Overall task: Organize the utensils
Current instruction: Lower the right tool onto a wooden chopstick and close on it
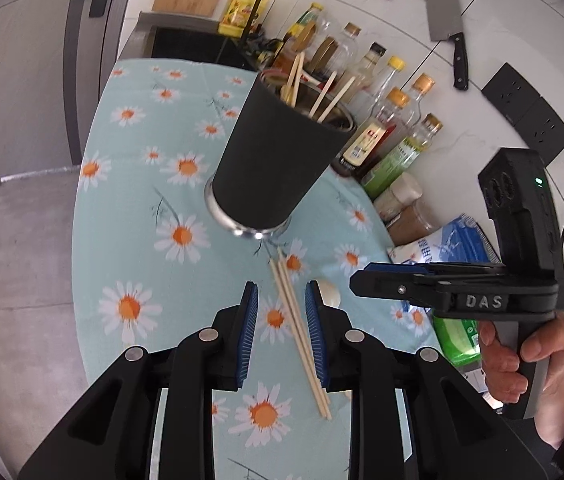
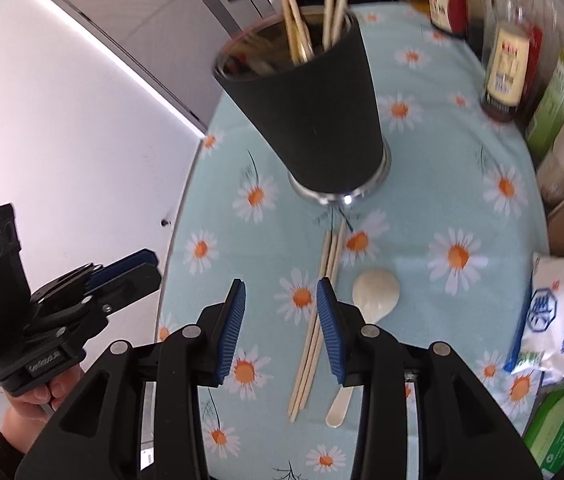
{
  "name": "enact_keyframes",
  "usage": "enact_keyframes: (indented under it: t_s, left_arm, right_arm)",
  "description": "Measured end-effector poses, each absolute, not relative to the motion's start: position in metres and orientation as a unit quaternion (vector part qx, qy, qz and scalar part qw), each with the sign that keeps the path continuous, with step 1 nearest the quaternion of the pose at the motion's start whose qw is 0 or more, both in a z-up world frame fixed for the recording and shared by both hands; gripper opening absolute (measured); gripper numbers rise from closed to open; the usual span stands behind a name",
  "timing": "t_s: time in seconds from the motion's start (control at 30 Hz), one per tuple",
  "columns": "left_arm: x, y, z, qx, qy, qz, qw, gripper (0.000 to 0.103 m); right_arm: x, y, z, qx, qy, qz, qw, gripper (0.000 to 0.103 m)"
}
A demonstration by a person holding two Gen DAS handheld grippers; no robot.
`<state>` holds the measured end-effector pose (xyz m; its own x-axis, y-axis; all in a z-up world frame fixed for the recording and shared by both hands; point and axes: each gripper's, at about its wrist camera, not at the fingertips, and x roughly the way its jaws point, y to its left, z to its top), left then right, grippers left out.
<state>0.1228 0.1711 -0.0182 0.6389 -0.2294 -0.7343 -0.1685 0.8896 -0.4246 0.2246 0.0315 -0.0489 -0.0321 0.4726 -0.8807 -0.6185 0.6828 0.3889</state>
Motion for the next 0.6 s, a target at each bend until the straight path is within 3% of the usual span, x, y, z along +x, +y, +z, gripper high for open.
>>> enact_keyframes:
  t_s: [0.27,0.6]
  left_arm:
    - [0.102,0.171,-0.046,-0.257,0.447,-0.015,0.857,0.024]
    - [0.078,0.176,-0.074,-0.283,0.470,0.000,0.836,0.024]
  right_arm:
    - [0.233,0.036,-0.100,-0.065,0.671,0.350,0.650,0.037]
    - [0.236,0.046,-0.129,-0.096,0.699,0.315,0.635,0.018]
